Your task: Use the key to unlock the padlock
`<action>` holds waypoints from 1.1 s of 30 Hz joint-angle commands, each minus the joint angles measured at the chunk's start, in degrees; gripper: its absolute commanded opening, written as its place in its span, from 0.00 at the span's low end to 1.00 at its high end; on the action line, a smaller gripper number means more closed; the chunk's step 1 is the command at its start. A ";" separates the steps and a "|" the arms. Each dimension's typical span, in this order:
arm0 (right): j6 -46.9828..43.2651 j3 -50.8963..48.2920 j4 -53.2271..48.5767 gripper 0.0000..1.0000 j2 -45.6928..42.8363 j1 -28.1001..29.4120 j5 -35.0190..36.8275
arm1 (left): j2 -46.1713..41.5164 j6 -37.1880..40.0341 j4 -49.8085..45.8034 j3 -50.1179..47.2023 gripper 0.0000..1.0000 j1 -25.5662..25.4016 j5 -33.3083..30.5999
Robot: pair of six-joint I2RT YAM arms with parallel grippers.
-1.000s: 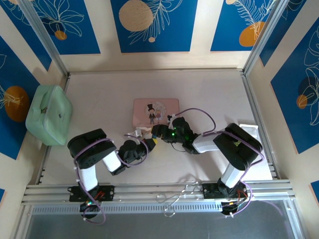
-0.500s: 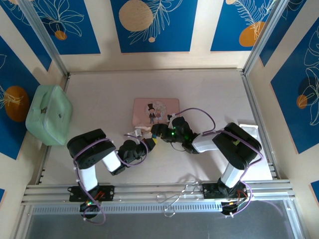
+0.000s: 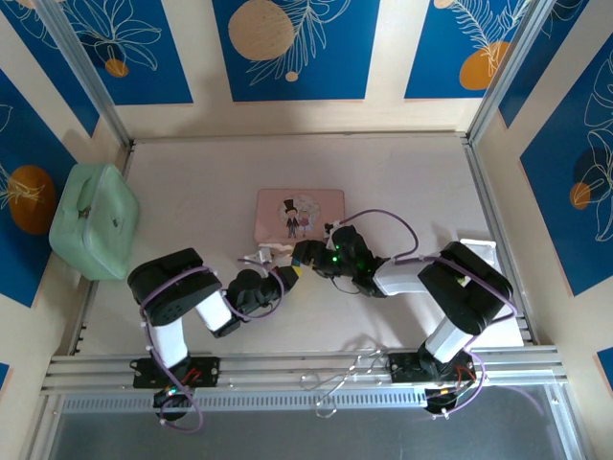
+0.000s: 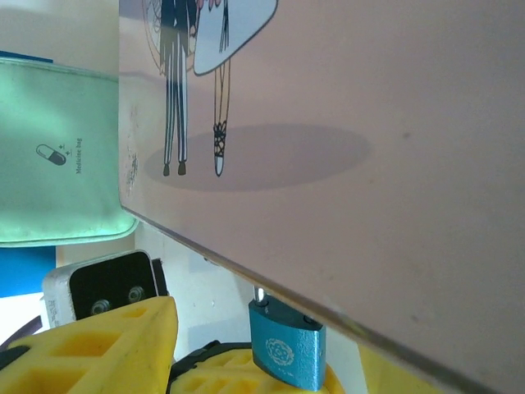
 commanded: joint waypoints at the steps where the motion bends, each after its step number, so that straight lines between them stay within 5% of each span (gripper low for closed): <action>1: 2.37 -3.62 -6.09 0.60 2.53 -0.76 -3.94 | -1.75 -0.83 2.34 -0.83 0.00 0.25 0.79; 33: 6.42 -2.96 -8.39 0.54 7.99 -0.92 -7.76 | -3.13 -2.76 2.34 0.07 0.00 0.24 1.80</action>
